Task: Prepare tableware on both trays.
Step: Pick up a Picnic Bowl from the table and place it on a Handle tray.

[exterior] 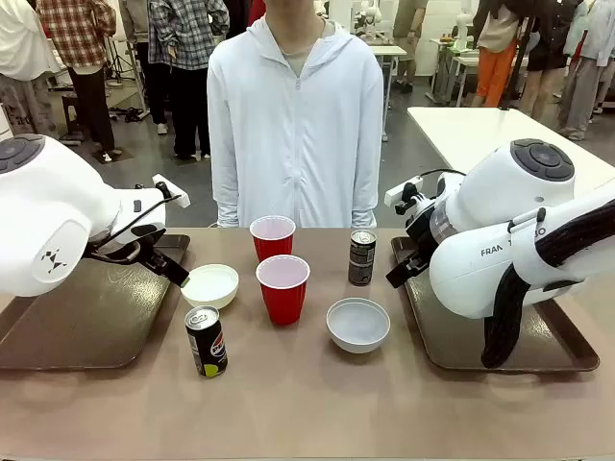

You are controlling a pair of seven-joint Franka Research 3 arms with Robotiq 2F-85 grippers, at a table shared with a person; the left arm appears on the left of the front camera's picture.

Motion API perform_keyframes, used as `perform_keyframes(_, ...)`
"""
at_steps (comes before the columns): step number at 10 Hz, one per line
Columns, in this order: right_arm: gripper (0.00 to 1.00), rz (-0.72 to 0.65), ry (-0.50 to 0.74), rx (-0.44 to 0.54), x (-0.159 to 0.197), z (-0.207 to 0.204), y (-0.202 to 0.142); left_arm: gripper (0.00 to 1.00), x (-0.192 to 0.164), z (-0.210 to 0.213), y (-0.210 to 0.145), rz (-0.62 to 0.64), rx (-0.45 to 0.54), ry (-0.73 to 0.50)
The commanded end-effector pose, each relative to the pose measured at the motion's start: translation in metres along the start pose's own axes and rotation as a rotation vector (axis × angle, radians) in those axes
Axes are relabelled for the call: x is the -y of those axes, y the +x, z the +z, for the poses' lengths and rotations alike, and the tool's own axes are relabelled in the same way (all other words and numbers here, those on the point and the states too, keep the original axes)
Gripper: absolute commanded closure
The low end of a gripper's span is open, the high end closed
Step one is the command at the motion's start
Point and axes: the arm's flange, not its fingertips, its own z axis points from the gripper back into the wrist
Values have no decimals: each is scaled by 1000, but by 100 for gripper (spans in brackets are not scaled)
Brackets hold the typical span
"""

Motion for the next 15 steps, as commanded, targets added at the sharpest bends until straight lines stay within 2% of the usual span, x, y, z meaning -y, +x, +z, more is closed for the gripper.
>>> perform_keyframes(1,0,0,0,0,0,0,0,0,0,0,0,0,0,0)
perform_keyframes(13,0,1,0,0,0,0,0,0,0,0,0,0,0,0)
perform_keyframes(14,0,-29,11,-7,-6,10,0,0,7,26,-6,-44,58,-7)
perform_keyframes(15,0,-61,27,-68,-16,37,-4,0,14,60,-16,-66,22,-4)
